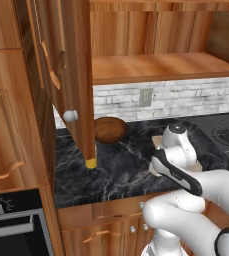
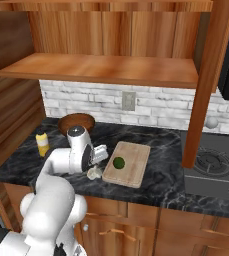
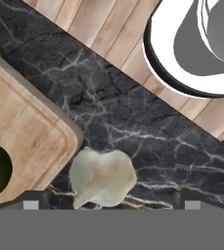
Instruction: Open the cabinet. Place the bowl and condiment on the counter. Then place the lime and garlic on the cutting board.
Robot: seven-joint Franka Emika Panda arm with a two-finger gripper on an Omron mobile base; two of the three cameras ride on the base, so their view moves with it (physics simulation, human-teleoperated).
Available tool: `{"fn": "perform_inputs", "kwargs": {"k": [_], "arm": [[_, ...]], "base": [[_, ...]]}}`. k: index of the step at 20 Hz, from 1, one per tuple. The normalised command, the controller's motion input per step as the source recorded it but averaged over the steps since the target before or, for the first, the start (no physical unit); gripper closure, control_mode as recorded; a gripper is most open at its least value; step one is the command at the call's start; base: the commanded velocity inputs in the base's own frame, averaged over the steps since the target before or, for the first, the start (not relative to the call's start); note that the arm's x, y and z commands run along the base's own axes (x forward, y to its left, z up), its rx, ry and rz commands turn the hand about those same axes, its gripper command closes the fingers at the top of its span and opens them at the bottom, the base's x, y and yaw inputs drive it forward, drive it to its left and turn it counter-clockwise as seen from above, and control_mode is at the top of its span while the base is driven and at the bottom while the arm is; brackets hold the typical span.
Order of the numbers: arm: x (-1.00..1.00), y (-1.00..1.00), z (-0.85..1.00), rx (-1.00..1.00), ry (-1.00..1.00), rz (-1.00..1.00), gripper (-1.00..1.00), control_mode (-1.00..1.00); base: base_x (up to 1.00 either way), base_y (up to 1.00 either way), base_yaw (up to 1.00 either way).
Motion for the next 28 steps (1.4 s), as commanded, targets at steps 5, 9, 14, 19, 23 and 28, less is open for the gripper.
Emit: {"fn": "perform_inputs", "kwargs": {"k": [5,9,14,19,23,28], "arm": [[0.00,0.00,-0.41,-0.01,0.00,0.01,-1.00,-1.00],[-0.01,0.00,-0.27,0.00,0.00,0.02,-1.00,-1.00],[0.00,0.04,-0.40,0.00,0.00,0.03,-1.00,-1.00],[0.01,0.07,-0.42,-0.02,0.00,0.03,-1.00,-1.00],[0.01,0.06,-0.41,-0.03,0.00,0.03,-1.00,-1.00],[0.00,0.01,-0.35,-0.01,0.00,0.03,1.00,-1.00]], "base": [[0.00,0.00,0.00],[0.00,0.00,0.00],[0.00,0.00,0.00],[0.00,0.00,0.00],[0.00,0.00,0.00],[0.00,0.00,0.00]]}}
